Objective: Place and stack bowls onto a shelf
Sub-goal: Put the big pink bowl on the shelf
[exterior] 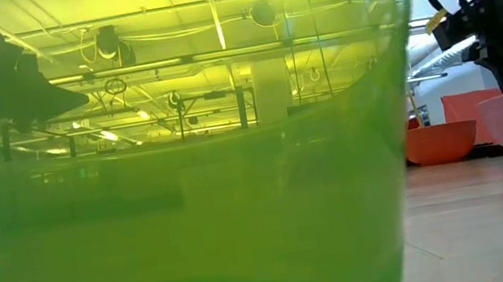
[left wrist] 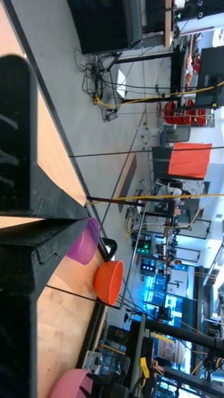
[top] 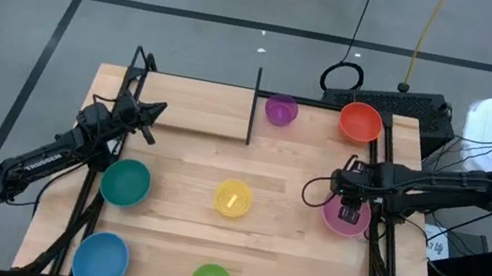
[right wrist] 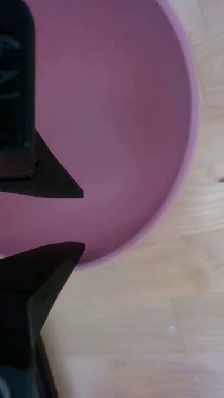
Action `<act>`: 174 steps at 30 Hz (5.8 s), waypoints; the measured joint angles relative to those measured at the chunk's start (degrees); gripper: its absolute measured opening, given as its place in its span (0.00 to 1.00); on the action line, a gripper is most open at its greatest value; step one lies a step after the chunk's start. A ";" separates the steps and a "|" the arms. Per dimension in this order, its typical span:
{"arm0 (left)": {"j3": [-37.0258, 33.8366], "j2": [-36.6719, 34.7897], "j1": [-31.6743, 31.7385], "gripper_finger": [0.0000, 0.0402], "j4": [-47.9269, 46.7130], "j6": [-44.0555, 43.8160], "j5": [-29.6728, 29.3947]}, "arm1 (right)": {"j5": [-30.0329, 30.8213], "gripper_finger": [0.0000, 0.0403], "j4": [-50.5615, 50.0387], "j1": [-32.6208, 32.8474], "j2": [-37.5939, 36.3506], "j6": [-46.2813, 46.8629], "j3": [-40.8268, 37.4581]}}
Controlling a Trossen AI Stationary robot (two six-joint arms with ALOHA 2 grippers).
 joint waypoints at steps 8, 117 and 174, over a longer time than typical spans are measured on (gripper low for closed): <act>0.00 -0.01 0.00 0.02 0.04 0.00 0.00 | 0.27 0.29 -0.01 0.00 -0.01 -2.54 2.71; 1.68 -0.01 0.00 0.02 17.65 -9.70 -2.67 | 4.11 0.00 19.56 -20.08 26.67 -27.31 46.30; 1.70 -0.01 0.00 0.02 22.18 -7.30 -4.15 | -10.83 0.00 32.06 -29.00 73.36 -42.22 85.85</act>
